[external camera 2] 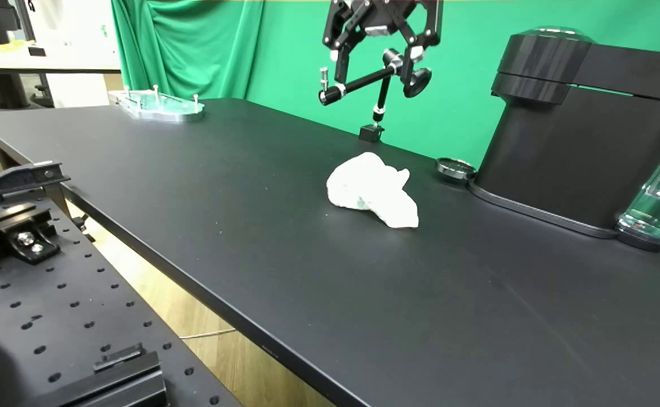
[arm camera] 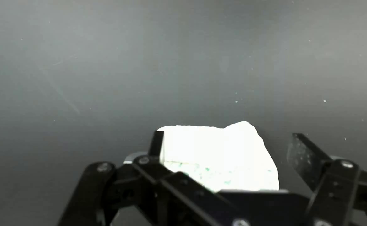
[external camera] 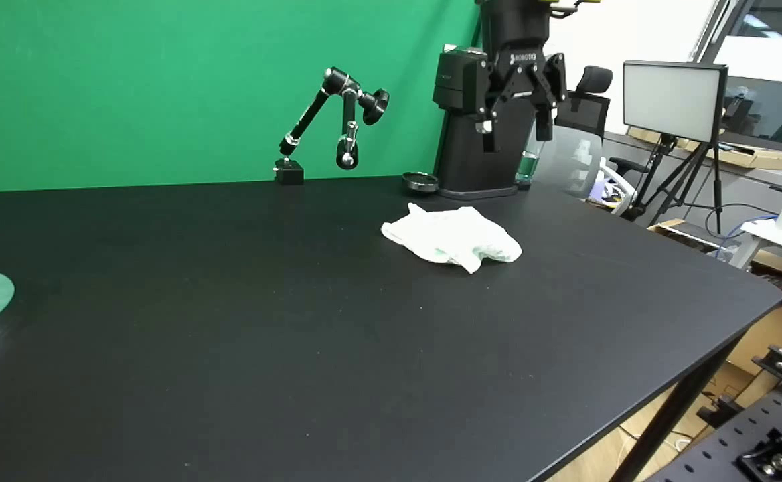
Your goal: Hang the cloth on the stand
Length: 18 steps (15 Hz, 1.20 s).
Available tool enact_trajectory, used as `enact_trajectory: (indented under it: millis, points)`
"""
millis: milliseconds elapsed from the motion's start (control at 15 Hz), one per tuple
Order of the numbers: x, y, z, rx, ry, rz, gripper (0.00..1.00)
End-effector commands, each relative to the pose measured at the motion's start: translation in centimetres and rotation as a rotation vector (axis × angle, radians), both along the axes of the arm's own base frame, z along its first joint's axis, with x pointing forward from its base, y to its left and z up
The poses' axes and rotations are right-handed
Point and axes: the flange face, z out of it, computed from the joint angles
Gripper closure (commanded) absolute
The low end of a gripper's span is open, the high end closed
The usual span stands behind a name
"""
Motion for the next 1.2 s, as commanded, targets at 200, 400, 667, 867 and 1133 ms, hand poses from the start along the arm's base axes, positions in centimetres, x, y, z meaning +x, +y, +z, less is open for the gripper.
enact_trajectory:
  millis: [200, 400, 667, 867, 1133]
  points:
    - [1.2, -1.1, -3.5, 0.029, 0.074, 0.087, 0.0]
    - [1.3, 0.1, -3.4, 0.019, -0.041, 0.105, 0.0]
    - [1.6, 1.4, -4.7, 0.035, -0.172, 0.129, 0.0]
    - [1.1, 1.6, -6.0, 0.032, -0.197, 0.128, 0.0]
    - [0.4, 0.8, -6.9, 0.009, -0.19, 0.102, 0.0]
